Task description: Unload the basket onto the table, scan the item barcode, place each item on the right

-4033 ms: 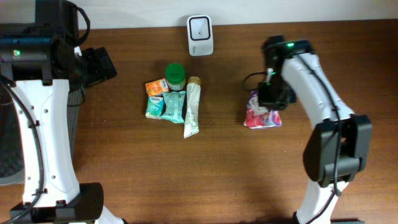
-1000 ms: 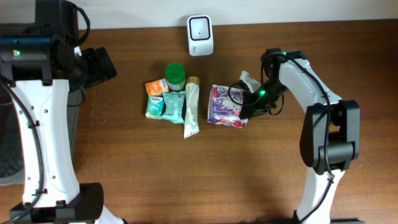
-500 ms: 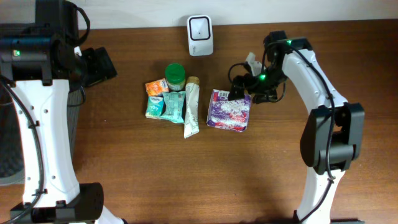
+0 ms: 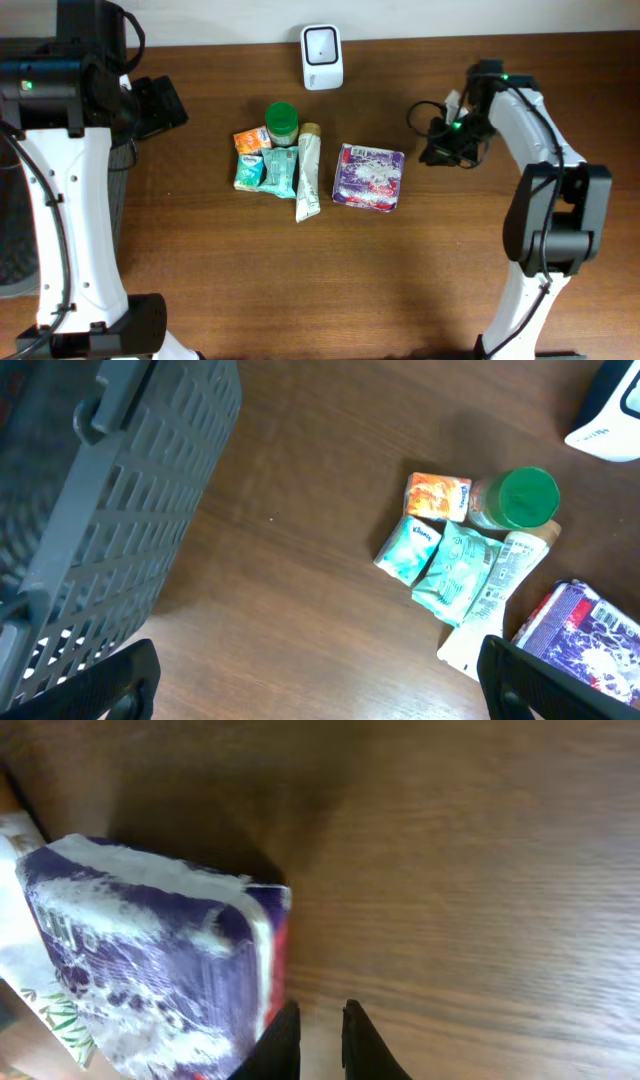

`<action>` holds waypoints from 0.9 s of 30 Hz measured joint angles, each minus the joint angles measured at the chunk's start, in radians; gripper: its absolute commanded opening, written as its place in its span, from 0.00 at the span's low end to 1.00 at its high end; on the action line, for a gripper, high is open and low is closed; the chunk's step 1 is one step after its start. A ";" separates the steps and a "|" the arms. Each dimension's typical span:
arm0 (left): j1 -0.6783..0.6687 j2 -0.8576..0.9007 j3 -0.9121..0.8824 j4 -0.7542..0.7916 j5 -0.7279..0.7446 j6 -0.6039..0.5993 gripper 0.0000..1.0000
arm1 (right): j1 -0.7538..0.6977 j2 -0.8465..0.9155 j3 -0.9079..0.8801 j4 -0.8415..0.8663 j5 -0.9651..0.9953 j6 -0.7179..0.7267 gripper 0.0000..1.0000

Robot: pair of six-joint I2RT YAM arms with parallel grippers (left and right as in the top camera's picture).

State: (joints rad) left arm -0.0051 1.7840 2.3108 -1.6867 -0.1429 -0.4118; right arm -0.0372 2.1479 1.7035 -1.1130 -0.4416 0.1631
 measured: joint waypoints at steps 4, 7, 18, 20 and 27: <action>0.000 0.000 0.000 -0.001 0.000 0.000 0.99 | 0.147 0.000 -0.005 0.135 -0.001 0.009 0.16; 0.000 0.000 0.000 -0.001 0.000 0.000 0.99 | 0.192 0.000 -0.005 0.168 -0.023 0.009 0.22; 0.000 0.000 0.000 -0.001 0.000 0.000 0.99 | 0.080 0.002 0.192 -0.169 -0.116 -0.090 0.99; 0.000 0.000 0.000 0.000 0.000 0.000 0.99 | 0.031 0.002 0.192 -0.204 -0.069 -0.090 0.98; 0.000 0.000 0.000 -0.001 0.000 0.000 0.99 | -0.007 0.002 0.162 -0.215 0.062 -0.134 0.99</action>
State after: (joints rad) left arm -0.0051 1.7840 2.3108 -1.6875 -0.1429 -0.4118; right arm -0.0444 2.1494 1.8652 -1.3281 -0.3794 0.0292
